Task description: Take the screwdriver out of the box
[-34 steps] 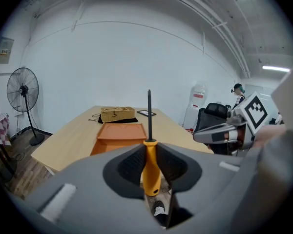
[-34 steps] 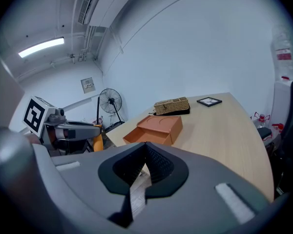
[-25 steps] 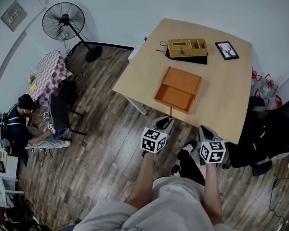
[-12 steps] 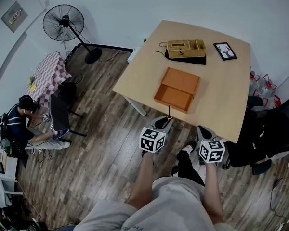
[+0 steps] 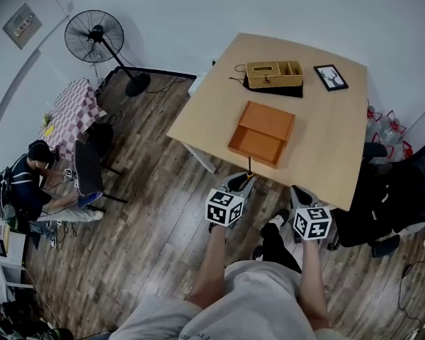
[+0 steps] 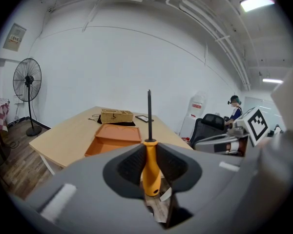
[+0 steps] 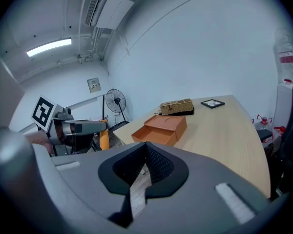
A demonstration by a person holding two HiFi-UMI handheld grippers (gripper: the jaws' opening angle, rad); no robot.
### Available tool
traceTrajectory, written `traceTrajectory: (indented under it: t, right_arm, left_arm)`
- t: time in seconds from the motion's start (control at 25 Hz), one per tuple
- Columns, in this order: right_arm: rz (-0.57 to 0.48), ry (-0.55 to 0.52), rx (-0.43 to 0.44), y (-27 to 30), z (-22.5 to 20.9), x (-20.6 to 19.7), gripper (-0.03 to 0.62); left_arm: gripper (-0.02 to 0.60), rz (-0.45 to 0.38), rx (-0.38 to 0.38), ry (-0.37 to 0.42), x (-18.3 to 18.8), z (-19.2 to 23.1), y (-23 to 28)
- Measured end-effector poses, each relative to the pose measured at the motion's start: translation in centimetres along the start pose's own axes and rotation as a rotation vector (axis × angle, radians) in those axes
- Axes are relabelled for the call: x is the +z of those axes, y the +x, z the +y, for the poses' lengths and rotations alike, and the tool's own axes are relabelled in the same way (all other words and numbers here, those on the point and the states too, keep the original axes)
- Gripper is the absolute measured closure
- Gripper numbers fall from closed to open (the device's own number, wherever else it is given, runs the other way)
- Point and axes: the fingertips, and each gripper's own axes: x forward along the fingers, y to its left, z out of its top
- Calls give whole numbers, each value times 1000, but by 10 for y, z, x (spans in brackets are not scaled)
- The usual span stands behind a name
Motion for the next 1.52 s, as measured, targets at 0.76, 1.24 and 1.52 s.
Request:
traceTrajectory:
  t: [0.76,1.24,1.52]
  right_arm:
    - [-22,-26,15,-9,25,-1,592]
    - [-25,-21,24,-13,18,-2,592]
    - [-25,-29,37,-11,15,1,592]
  left_arm:
    - [454,-13,-36,15,-3,-11,-17]
    - [454,-20,-39,28,1,-17,-13]
    - [454,-25,-36,28,4,-18,-8]
